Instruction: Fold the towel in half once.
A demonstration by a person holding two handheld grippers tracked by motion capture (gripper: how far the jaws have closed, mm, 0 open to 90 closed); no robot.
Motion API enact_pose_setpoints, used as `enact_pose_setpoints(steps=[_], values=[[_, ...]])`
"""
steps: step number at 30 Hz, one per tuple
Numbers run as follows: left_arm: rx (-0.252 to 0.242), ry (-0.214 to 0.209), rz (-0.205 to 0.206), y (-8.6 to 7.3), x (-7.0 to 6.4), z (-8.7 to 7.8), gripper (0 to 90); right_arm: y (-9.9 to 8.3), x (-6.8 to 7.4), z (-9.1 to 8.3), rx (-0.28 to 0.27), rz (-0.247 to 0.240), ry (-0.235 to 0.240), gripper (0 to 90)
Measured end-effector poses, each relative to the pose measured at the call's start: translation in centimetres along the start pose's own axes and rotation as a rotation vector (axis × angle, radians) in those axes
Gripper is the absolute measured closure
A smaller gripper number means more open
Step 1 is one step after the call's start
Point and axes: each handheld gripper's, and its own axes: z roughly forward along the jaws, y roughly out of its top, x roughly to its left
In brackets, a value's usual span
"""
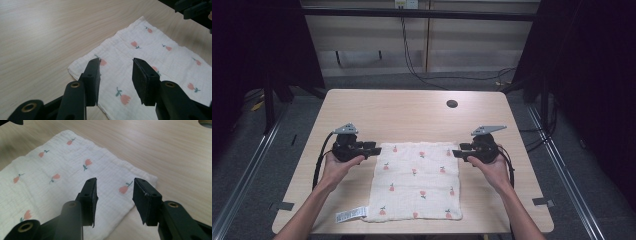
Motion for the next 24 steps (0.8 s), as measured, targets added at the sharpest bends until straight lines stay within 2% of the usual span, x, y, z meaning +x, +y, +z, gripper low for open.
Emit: enact_pose_setpoints(steps=[1, 3, 4, 5, 6, 9, 10, 12, 14, 18, 22, 24], values=[[-0.004, 0.006, -0.013, -0.2, 0.4, 0.2, 58.5, 0.5, -0.6, 0.4, -0.002, -0.011, -0.013, 57.5], [-0.003, 0.016, -0.019, -0.3, 0.6, 0.4, 58.5, 0.5, -0.8, 0.6, 0.000, -0.020, -0.014, 58.3], [0.002, 0.039, -0.021, -0.8, 1.0, 0.7, 59.4, 0.9, -1.5, 1.1, 0.004, -0.062, -0.030, 60.5], [0.002, 0.039, -0.021, -0.8, 1.0, 0.7, 60.2, 0.9, -1.5, 1.1, 0.004, -0.062, -0.030, 60.5], [0.025, 0.048, -0.018, -1.0, 1.2, 1.2, 61.1, 0.9, -2.5, 1.6, -0.029, -0.019, -0.025, 61.6], [0.034, 0.057, -0.013, -1.1, 1.3, 1.4, 61.4, 0.9, -3.1, 2.2, -0.016, -0.013, -0.046, 61.6], [0.031, 0.049, -0.027, -1.1, 1.4, 1.6, 61.4, 0.9, -3.5, 2.6, -0.004, -0.007, -0.051, 61.7], [0.063, 0.060, -0.012, -1.1, 1.8, 1.9, 61.5, 0.7, -4.1, 3.3, 0.009, 0.014, -0.055, 62.0], [0.058, 0.046, -0.041, -1.3, 2.6, 1.9, 61.4, 0.6, -4.7, 4.0, 0.028, 0.041, -0.060, 61.6], [0.055, 0.065, -0.062, -1.7, 3.1, 2.1, 60.0, 0.5, -5.1, 4.5, 0.033, 0.038, -0.066, 60.5], [0.055, 0.075, -0.086, -2.0, 3.6, 2.4, 60.0, 0.4, -5.3, 5.5, 0.066, 0.043, -0.071, 60.5], [0.063, 0.078, -0.080, -2.0, 3.7, 2.7, 59.8, 0.2, -5.2, 6.0, 0.070, 0.035, -0.063, 60.7]])
